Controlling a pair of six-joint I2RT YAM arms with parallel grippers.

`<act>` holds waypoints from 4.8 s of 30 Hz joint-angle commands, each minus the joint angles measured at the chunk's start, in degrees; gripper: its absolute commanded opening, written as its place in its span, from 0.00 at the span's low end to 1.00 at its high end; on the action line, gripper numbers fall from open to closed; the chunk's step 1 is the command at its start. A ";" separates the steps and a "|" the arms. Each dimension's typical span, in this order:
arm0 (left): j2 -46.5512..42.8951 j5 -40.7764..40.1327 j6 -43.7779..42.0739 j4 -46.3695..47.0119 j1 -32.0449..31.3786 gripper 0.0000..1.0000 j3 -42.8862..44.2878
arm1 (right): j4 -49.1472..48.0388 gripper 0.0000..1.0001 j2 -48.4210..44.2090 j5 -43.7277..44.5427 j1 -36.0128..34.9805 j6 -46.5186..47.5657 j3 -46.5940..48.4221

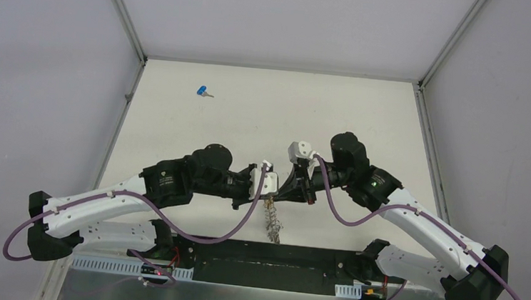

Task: Put the keys on the keyring
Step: Insert the key onto the keyring, then adjust the key on the keyring.

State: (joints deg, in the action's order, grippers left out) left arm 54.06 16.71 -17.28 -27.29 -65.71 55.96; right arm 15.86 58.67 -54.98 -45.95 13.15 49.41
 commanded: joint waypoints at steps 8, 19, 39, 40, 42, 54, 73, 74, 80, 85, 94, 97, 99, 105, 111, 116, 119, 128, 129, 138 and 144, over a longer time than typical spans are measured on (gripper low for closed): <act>-2.10 -3.48 -5.14 0.68 -3.32 0.00 0.90 | -3.19 0.00 -0.23 -0.78 0.15 0.83 1.97; -0.58 -6.51 -6.10 -1.75 -6.01 0.00 2.54 | -3.11 0.00 -0.49 1.46 0.16 -0.11 2.01; 1.75 -15.33 -6.75 -4.31 -11.25 0.00 3.89 | -1.97 0.00 -0.25 5.12 0.14 -0.95 2.58; 1.75 -16.16 -6.52 -4.35 -11.46 0.00 3.96 | -2.16 0.00 -0.24 5.29 0.14 -1.25 2.50; 1.75 -17.97 -6.29 -4.35 -11.98 0.00 3.98 | -2.88 0.00 -0.31 5.54 0.12 -1.74 2.16; -1.36 -21.53 -2.06 -2.27 -12.78 0.49 2.20 | -4.26 0.00 -0.93 6.01 0.16 -3.15 1.66; -7.60 -31.15 29.98 8.16 -12.50 0.46 -3.44 | -4.43 0.00 -1.58 6.31 0.12 -3.29 1.15; -7.50 -30.74 31.35 7.74 -12.07 0.46 -3.34 | -4.43 0.00 -1.69 6.37 0.16 -3.28 1.09; -7.47 -13.70 38.98 4.72 0.30 0.47 -2.78 | -4.98 0.00 -1.73 6.46 0.16 -3.43 0.61; -5.39 5.65 44.27 7.95 11.80 0.46 -4.24 | -5.18 0.00 -1.43 6.47 0.16 -3.64 0.52; -5.42 15.25 46.56 17.65 15.68 0.43 -10.43 | -6.24 0.00 -1.48 5.97 0.12 -4.51 0.52; -5.32 15.72 46.34 18.29 15.96 0.40 -11.50 | -6.36 0.00 -1.46 5.85 0.15 -4.59 0.52; -5.21 15.73 46.03 18.47 16.13 0.39 -12.09 | -6.43 0.00 -1.54 5.78 0.16 -4.68 0.54; -5.43 14.71 46.04 21.09 16.18 0.34 -13.21 | -6.66 0.00 -1.37 5.24 0.18 -4.99 0.60; -4.36 14.31 44.68 21.80 16.24 0.31 -12.33 | -6.66 0.00 -1.37 5.28 0.16 -4.99 0.80; -4.02 14.95 44.22 22.10 16.24 0.17 -12.06 | -6.71 0.00 -1.39 5.32 0.16 -5.09 0.84; -4.05 15.18 44.26 22.21 16.25 0.10 -11.98 | -6.68 0.00 -1.37 5.41 0.16 -5.10 0.82; -3.41 14.68 43.95 21.99 16.23 0.00 -11.37 | -6.80 0.00 -1.37 5.41 0.16 -5.07 0.87; -3.36 14.43 43.79 21.81 16.23 0.00 -11.31 | -6.80 0.00 -1.38 5.41 0.16 -5.06 0.90; -2.21 13.87 43.26 20.93 16.26 0.14 -10.72 | -6.78 0.00 -1.38 5.33 0.16 -5.12 0.91; -3.00 13.58 41.93 20.18 16.24 0.00 -10.38 | -6.76 0.00 -1.28 5.39 0.18 -5.10 0.78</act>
State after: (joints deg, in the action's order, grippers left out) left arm 51.75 31.46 26.65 -7.70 -50.15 43.09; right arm 13.54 58.65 -47.92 -45.82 8.58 49.36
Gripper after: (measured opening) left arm 0.022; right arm 0.005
